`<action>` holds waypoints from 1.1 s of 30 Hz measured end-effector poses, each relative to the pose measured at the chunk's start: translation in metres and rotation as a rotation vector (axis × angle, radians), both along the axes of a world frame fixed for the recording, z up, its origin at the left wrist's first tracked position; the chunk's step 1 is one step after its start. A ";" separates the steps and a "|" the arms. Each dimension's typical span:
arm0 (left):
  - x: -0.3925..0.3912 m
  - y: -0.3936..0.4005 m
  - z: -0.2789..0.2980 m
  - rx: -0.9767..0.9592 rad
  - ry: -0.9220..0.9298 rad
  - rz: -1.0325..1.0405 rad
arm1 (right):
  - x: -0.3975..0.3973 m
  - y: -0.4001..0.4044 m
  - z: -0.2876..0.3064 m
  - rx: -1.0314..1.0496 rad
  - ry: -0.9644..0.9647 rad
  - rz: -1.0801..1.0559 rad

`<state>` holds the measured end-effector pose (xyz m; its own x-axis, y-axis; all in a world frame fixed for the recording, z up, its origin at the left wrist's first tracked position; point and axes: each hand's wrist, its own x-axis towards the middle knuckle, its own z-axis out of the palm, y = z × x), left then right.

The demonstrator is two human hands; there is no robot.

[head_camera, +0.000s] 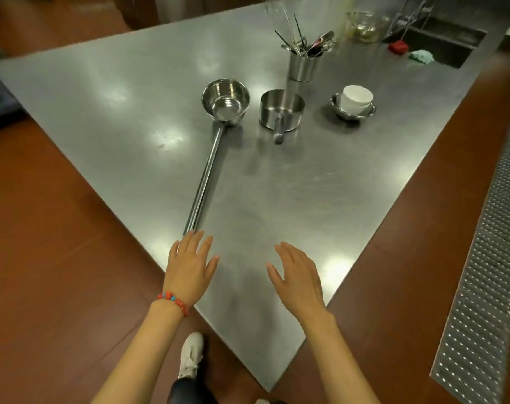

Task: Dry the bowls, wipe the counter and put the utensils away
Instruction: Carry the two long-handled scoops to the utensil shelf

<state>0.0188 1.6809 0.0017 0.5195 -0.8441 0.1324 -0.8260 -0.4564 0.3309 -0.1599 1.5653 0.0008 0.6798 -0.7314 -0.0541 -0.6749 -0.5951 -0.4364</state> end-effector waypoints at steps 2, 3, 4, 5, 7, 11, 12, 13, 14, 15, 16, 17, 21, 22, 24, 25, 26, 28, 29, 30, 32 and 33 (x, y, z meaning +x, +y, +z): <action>0.027 -0.012 -0.004 0.013 0.008 -0.012 | 0.025 -0.011 -0.006 0.006 0.006 -0.013; 0.043 -0.019 -0.007 0.012 0.012 -0.021 | 0.039 -0.018 -0.009 0.008 0.009 -0.031; 0.059 -0.027 -0.011 0.001 0.020 -0.028 | 0.053 -0.025 -0.012 0.010 0.015 -0.051; 0.072 -0.034 -0.014 -0.003 0.035 -0.033 | 0.066 -0.030 -0.013 0.012 0.022 -0.067; 0.108 -0.052 -0.019 0.014 0.063 -0.052 | 0.097 -0.041 -0.016 0.036 0.016 -0.120; 0.166 -0.082 -0.027 0.034 0.142 -0.064 | 0.150 -0.057 -0.017 0.071 0.001 -0.192; 0.177 -0.089 -0.030 0.039 0.187 -0.062 | 0.160 -0.060 -0.017 0.078 0.002 -0.202; 0.186 -0.097 -0.033 0.038 0.243 -0.055 | 0.169 -0.063 -0.018 0.085 0.003 -0.213; 0.191 -0.104 -0.036 0.035 0.310 -0.041 | 0.176 -0.064 -0.018 0.097 0.001 -0.228; 0.193 -0.110 -0.038 0.028 0.388 -0.013 | 0.180 -0.065 -0.018 0.111 -0.004 -0.244; 0.195 -0.118 -0.040 0.020 0.476 0.031 | 0.184 -0.067 -0.019 0.127 -0.006 -0.261; 0.197 -0.126 -0.042 0.018 0.557 0.086 | 0.187 -0.069 -0.020 0.140 -0.004 -0.275; 0.198 -0.148 -0.052 0.008 0.658 0.192 | 0.189 -0.076 -0.027 0.167 0.009 -0.322; 0.199 -0.152 -0.054 -0.004 0.685 0.213 | 0.189 -0.079 -0.028 0.169 0.005 -0.331; 0.199 -0.159 -0.057 -0.005 0.739 0.254 | 0.187 -0.085 -0.031 0.182 -0.013 -0.353; 0.199 -0.161 -0.057 -0.001 0.759 0.269 | 0.187 -0.087 -0.031 0.198 -0.034 -0.367; 0.199 -0.164 -0.057 -0.003 0.794 0.283 | 0.187 -0.091 -0.032 0.223 -0.064 -0.387; 0.200 -0.167 -0.054 -0.025 0.918 0.301 | 0.188 -0.098 -0.032 0.281 -0.156 -0.431; 0.200 -0.168 -0.051 -0.049 0.999 0.303 | 0.189 -0.102 -0.032 0.309 -0.213 -0.459; 0.201 -0.168 -0.048 -0.076 1.086 0.305 | 0.190 -0.107 -0.031 0.340 -0.274 -0.497; 0.202 -0.170 -0.041 -0.129 1.275 0.323 | 0.194 -0.120 -0.030 0.414 -0.404 -0.602; 0.203 -0.170 -0.035 -0.153 1.377 0.336 | 0.196 -0.129 -0.028 0.446 -0.464 -0.654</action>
